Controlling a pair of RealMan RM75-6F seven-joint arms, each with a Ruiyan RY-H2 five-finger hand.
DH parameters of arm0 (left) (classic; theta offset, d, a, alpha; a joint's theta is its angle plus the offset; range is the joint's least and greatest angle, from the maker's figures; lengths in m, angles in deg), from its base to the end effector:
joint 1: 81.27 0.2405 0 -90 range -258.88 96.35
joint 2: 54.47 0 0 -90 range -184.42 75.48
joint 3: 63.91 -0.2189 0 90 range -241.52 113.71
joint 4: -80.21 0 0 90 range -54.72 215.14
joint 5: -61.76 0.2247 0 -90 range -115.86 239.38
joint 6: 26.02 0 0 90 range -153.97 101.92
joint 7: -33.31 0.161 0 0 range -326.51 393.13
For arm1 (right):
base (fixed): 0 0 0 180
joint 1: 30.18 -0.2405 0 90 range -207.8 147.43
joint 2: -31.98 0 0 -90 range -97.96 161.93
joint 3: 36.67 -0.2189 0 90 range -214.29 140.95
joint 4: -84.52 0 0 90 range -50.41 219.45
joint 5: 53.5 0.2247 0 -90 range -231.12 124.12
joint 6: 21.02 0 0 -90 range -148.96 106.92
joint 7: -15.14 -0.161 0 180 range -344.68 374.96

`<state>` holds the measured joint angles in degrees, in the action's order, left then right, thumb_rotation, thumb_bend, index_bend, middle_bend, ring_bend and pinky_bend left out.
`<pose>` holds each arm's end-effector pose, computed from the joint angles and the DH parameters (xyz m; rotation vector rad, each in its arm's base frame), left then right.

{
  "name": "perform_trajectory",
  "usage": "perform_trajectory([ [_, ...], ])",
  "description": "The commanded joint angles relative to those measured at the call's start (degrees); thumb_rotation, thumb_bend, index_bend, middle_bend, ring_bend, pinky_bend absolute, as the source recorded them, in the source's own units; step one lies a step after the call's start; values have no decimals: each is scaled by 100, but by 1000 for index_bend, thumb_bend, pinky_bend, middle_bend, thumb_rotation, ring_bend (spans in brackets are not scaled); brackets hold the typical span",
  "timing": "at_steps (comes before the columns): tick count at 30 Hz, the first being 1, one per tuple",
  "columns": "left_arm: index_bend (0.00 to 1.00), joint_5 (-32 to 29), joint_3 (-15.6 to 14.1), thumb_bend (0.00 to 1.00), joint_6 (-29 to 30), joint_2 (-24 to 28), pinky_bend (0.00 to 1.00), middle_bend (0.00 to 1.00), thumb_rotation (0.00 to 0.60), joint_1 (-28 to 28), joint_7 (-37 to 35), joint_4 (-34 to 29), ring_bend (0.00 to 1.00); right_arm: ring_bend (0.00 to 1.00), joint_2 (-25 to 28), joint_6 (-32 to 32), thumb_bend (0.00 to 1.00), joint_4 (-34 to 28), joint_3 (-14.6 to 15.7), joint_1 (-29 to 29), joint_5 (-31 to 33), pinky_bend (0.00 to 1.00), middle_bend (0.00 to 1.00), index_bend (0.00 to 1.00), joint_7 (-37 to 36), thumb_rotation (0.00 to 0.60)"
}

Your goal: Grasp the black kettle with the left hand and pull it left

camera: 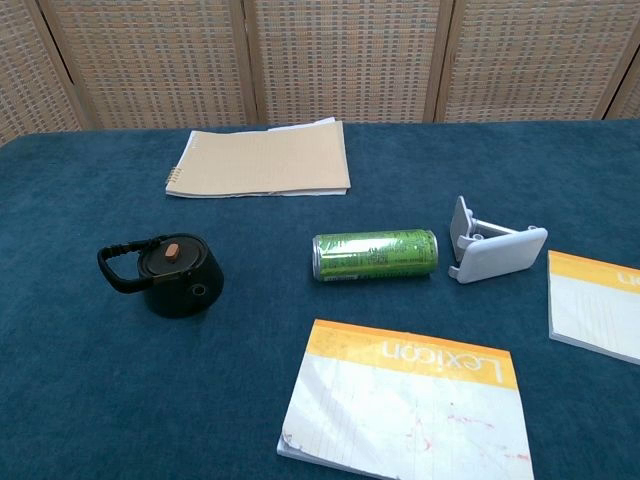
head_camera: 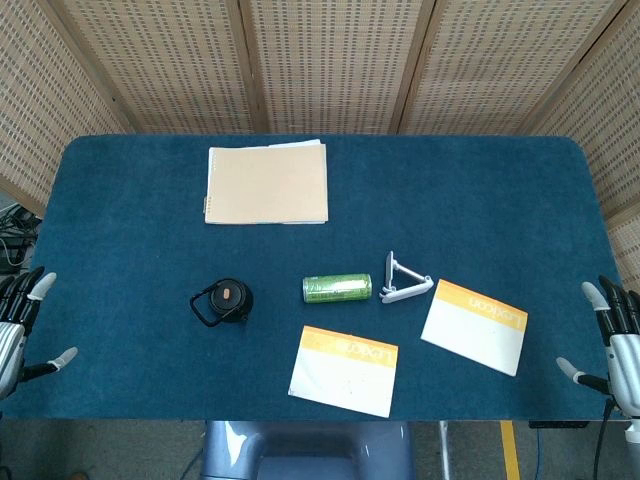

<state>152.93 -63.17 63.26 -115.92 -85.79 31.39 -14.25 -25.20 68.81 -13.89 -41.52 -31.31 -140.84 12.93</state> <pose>-0.2670 0.1855 0.1386 -1.4308 -0.8626 -0.9908 -0.2724 -0.1846 0.1693 1.3047 -0.8577 0.9675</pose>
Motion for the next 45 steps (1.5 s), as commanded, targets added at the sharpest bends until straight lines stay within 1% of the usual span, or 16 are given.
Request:
perform_trajectory([
  [1, 0, -10, -8, 0, -28, 7, 0, 0, 600, -1, 14, -11, 0, 0, 8, -12, 0, -6, -5, -5, 18, 0, 0, 0, -12, 600],
  [4, 0, 16, -19, 0, -132, 16, 0, 0, 600, -57, -14, -27, 0, 0, 22, 4, 0, -5, -23, 3, 46, 0, 0, 0, -52, 600],
  [7, 0, 171, -3, 0, -397, 40, 0, 0, 600, -284, -8, -60, 0, 0, 41, -14, 0, 6, -44, 2, 108, 0, 0, 0, -100, 600],
  [10, 0, 502, -8, 0, -871, 70, 0, 0, 600, -702, -21, -5, 0, 0, 48, -25, 0, 5, -71, -5, 158, 0, 0, 0, -109, 600],
  [14, 2, 930, 78, 0, -1226, -41, 0, 0, 600, -1212, -169, 190, 0, 0, 32, -68, 0, 27, -96, -24, 231, 0, 0, 0, -78, 600],
  [16, 34, 1238, 81, 0, -1473, -148, 0, 1, 600, -1568, -387, 363, 0, 0, 9, -123, 0, 52, -114, -45, 305, 0, 0, 0, -39, 600],
  [17, 65, 1338, 74, 0, -1591, -197, 0, 19, 600, -1715, -486, 432, 11, 0, 0, -146, 0, 62, -122, -54, 335, 0, 0, 0, -19, 600],
  [18, 112, 1504, 55, 0, -1857, -300, 0, 61, 600, -1979, -577, 548, 44, 0, -16, -181, 0, 80, -132, -66, 385, 0, 0, 0, 12, 600],
  [19, 157, 1538, 51, 0, -2034, -376, 0, 114, 600, -2130, -627, 645, 85, 0, -29, -197, 0, 90, -141, -73, 412, 0, 0, 0, 30, 600],
  [22, 240, 1529, 13, 0, -2351, -533, 0, 206, 600, -2385, -727, 803, 171, 0, -51, -222, 0, 111, -155, -84, 463, 0, 0, 0, 70, 600],
  [24, 268, 1429, -8, 0, -2602, -678, 0, 228, 600, -2554, -878, 896, 197, 0, -66, -253, 0, 126, -158, -93, 497, 0, 0, 0, 92, 600],
  [28, 301, 1308, -68, 0, -2843, -829, 0, 252, 600, -2738, -994, 1017, 225, 0, -82, -270, 0, 139, -161, -99, 518, 0, 0, 0, 114, 600],
  [31, 311, 1281, -155, 0, -2924, -861, 0, 259, 600, -2817, -1053, 1057, 231, 0, -81, -278, 0, 143, -168, -103, 531, 0, 0, 0, 101, 600],
  [35, 313, 1191, -296, 0, -3044, -871, 0, 260, 600, -2897, -1292, 1084, 231, 0, -79, -290, 0, 147, -168, -106, 531, 0, 0, 0, 86, 600],
  [38, 321, 1059, -346, 0, -3109, -913, 0, 265, 600, -2934, -1494, 1135, 233, 0, -79, -299, 0, 145, -160, -107, 525, 0, 0, 0, 84, 600],
  [45, 352, 1026, -457, 0, -3148, -994, 0, 276, 600, -3025, -1498, 1283, 236, 0, -74, -293, 0, 141, -164, -102, 533, 0, 0, 0, 80, 600],
])
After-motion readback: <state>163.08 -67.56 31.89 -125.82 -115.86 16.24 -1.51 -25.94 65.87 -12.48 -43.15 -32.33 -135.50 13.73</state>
